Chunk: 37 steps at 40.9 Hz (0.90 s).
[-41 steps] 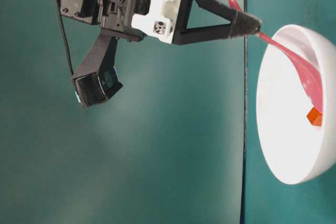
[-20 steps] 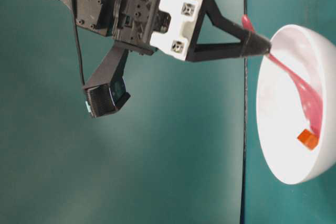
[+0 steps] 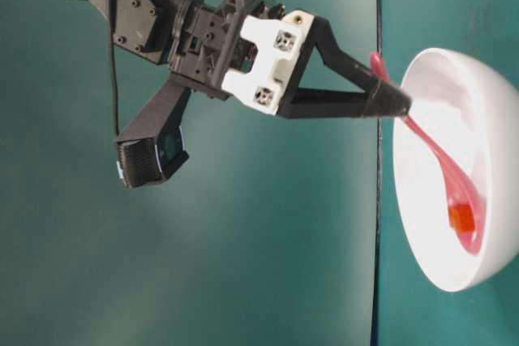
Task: Grip the spoon and scoop the red block from the bowl with right arm.
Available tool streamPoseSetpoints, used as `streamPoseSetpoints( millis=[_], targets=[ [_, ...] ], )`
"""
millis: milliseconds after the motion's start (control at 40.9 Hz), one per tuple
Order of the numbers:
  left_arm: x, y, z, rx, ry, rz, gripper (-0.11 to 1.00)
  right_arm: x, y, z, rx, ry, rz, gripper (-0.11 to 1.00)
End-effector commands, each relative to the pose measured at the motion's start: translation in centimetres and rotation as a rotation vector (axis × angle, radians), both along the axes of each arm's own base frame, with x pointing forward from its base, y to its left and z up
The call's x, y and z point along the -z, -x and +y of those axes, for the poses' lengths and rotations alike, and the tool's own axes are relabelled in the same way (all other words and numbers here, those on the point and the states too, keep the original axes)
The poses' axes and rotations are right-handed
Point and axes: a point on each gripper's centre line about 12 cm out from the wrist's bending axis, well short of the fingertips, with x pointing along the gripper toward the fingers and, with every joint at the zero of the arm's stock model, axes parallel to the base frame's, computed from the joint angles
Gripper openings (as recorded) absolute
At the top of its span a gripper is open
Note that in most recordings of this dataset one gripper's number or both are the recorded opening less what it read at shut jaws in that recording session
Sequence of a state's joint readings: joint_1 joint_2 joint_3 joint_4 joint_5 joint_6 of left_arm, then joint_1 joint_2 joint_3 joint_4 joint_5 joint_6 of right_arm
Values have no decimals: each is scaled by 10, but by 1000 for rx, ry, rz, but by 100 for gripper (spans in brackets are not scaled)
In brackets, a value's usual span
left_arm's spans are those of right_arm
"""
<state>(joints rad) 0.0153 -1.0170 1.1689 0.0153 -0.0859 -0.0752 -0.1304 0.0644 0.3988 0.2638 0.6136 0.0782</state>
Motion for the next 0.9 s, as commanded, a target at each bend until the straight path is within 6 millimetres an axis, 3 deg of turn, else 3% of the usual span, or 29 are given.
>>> streamPoseSetpoints(
  millis=[0,366,733,879],
  targets=[
    [-10,-3,1,-3,-3,-28,0,-16,-1,4,21,-10,-70,23],
    [-11,-3,1,-3,-2,-29,0,-35,33,23,117,-48,-252,23],
    [-13,-2,0,-1,3,-37,0,-104,60,24,113,-36,-457,23],
    [-11,-2,1,-4,13,-29,0,-119,69,25,107,-33,-490,23]
  ],
)
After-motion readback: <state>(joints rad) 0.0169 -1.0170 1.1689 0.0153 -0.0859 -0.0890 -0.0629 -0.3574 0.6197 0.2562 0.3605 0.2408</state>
